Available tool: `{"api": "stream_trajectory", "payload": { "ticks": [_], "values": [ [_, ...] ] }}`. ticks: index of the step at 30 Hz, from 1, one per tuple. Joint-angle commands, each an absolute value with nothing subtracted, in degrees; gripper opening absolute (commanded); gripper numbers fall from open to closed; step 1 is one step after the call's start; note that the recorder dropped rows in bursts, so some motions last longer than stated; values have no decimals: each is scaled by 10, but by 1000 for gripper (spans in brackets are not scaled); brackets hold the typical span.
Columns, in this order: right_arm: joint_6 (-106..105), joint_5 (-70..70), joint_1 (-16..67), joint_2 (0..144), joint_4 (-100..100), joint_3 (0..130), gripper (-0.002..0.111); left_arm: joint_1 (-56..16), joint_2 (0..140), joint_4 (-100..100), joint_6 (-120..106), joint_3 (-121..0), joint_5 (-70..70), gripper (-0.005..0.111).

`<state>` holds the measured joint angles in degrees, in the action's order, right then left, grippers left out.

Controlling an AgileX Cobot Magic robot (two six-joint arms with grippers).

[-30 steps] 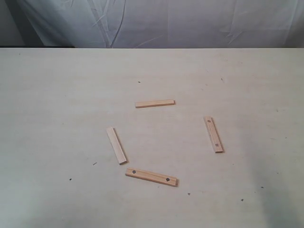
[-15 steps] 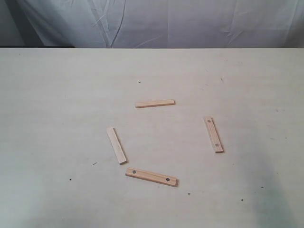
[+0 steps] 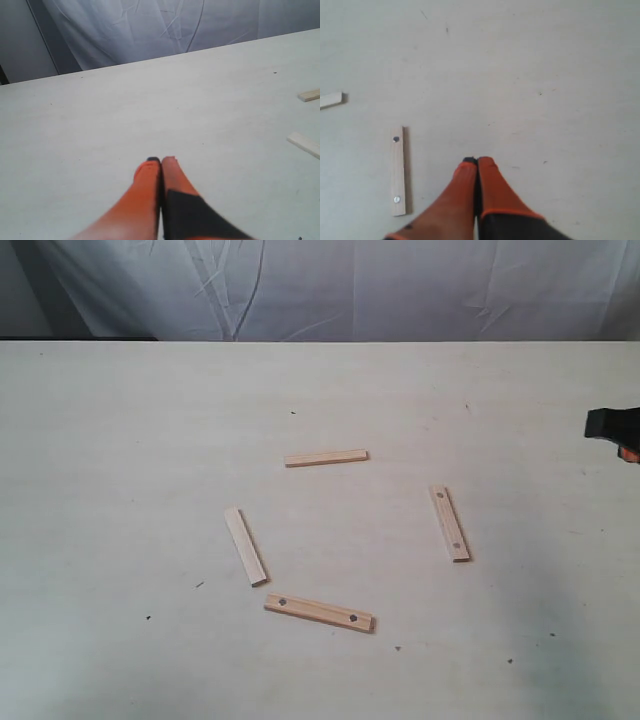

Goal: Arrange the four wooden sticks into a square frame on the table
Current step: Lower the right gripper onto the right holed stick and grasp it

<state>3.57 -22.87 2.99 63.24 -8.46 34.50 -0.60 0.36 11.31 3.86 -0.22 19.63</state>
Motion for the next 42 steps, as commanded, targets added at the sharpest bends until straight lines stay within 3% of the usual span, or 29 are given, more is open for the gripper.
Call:
{"api": "stream_trajectory", "payload": {
  "ticks": [1,14,22,37,42],
  "values": [
    [17,-268,65,697,-89,394,-1,-5,0,114,39,0,194,0],
    [8,-365,187,927,-89,550,-1,-5,0,114,39,0,194,0],
    [26,-366,201,1044,-89,585,47,-5,0,114,39,0,194,0],
    [47,-317,201,1124,-93,586,45,-5,0,114,39,0,194,0],
    [47,-322,201,1122,-91,586,-1,-5,0,114,39,0,194,0]
  ]
}}
